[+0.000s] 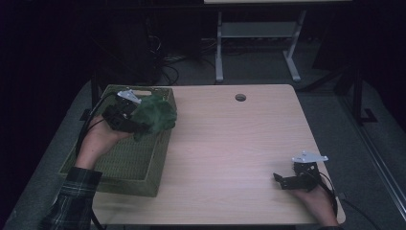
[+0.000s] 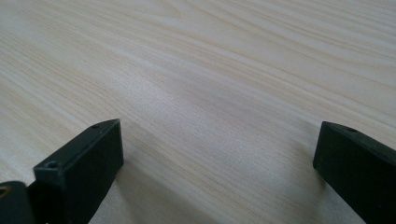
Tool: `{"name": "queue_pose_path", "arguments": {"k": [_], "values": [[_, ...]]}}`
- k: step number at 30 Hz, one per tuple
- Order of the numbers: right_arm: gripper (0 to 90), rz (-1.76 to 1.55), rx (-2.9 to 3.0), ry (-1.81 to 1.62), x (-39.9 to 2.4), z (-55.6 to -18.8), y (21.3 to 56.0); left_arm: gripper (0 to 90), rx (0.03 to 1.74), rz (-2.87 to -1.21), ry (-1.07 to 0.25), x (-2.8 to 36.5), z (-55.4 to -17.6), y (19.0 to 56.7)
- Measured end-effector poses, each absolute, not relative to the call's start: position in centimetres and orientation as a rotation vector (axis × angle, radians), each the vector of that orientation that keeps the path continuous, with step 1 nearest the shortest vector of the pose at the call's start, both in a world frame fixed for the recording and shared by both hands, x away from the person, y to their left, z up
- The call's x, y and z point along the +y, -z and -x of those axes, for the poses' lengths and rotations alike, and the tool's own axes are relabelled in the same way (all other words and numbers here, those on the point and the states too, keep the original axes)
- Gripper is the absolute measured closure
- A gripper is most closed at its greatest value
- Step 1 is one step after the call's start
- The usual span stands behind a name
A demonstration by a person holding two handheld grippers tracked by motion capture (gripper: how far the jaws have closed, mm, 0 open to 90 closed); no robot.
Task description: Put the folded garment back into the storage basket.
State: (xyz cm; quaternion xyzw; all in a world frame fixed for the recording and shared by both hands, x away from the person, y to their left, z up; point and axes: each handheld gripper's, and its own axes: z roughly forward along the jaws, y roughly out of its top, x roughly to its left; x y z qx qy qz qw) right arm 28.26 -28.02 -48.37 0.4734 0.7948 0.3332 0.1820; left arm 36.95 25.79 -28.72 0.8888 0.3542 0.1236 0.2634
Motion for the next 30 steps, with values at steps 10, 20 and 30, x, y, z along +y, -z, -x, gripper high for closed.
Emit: {"name": "queue_pose_path", "arguments": {"k": [10, 20, 30], "values": [[1.3, -1.335, 2.245, -0.94, -28.0, -28.3, 48.4, 69.2, 1.068, -2.378, -0.342, 28.8, -36.9, 30.9], [1.3, -1.336, 2.244, -0.939, -28.0, -28.3, 48.4, 69.2, 1.207, -2.356, -0.381, 31.1, -36.9, 34.3], [1.3, -1.336, 2.244, -0.94, -28.0, -28.3, 48.4, 69.2, 1.312, -2.357, -0.374, 32.8, -37.4, 38.0]]}}
